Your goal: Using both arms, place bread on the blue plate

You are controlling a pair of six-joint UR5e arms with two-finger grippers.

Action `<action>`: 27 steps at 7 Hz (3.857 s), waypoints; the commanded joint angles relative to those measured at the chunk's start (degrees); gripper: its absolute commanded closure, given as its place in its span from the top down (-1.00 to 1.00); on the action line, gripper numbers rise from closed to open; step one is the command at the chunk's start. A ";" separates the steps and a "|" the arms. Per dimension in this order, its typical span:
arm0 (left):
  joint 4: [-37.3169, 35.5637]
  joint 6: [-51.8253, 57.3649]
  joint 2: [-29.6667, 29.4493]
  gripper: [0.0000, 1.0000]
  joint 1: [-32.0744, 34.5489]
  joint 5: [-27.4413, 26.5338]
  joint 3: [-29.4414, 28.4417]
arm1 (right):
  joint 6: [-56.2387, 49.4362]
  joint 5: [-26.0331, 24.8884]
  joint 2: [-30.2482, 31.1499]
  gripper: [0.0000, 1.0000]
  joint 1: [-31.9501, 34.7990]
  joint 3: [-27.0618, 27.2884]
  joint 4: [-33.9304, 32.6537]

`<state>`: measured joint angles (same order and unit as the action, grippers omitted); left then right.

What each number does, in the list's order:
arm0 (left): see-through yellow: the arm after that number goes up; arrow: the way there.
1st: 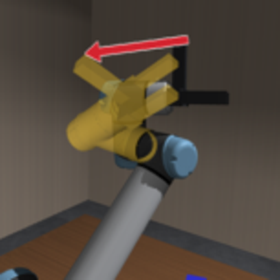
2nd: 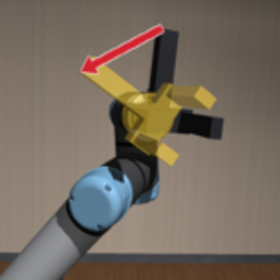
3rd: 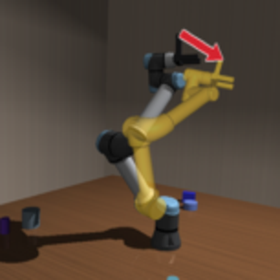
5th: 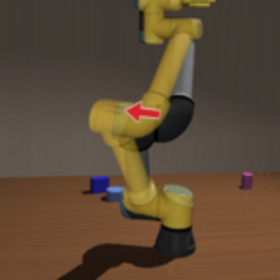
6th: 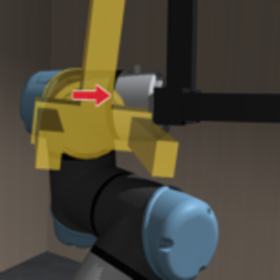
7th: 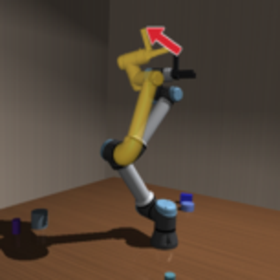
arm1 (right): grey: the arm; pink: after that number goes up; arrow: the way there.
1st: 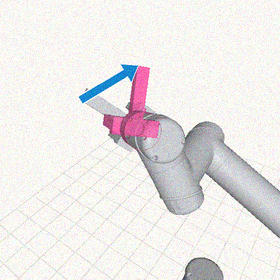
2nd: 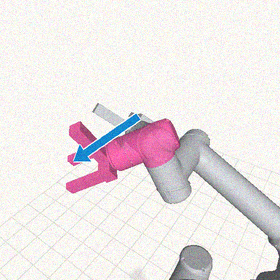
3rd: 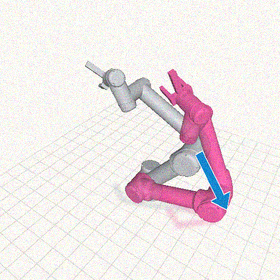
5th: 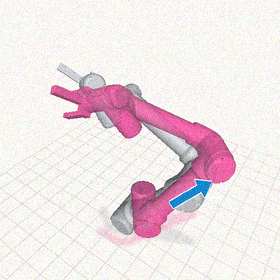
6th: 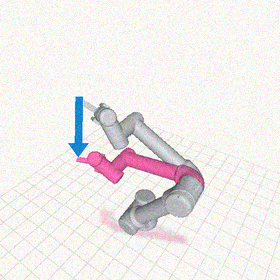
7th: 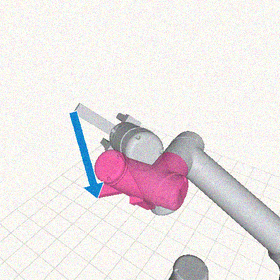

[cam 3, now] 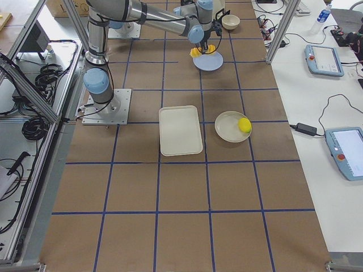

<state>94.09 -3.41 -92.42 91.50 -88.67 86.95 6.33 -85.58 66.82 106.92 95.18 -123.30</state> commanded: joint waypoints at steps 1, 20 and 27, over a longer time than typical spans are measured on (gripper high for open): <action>0.13 1.48 1.53 1.00 0.43 0.08 0.24 | -2.53 1.54 -5.19 -0.93 1.80 -2.35 -2.21; 0.04 2.18 1.71 1.00 -0.09 -0.45 0.23 | -10.29 -8.36 14.63 1.00 -15.75 -7.64 16.56; -0.13 2.18 1.63 1.00 -0.09 -0.45 0.15 | -9.22 -2.58 28.02 0.98 -16.39 -5.18 38.66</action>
<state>93.99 -1.23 -90.77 91.36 -89.12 87.10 -2.79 -87.97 94.52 90.25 90.11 -85.18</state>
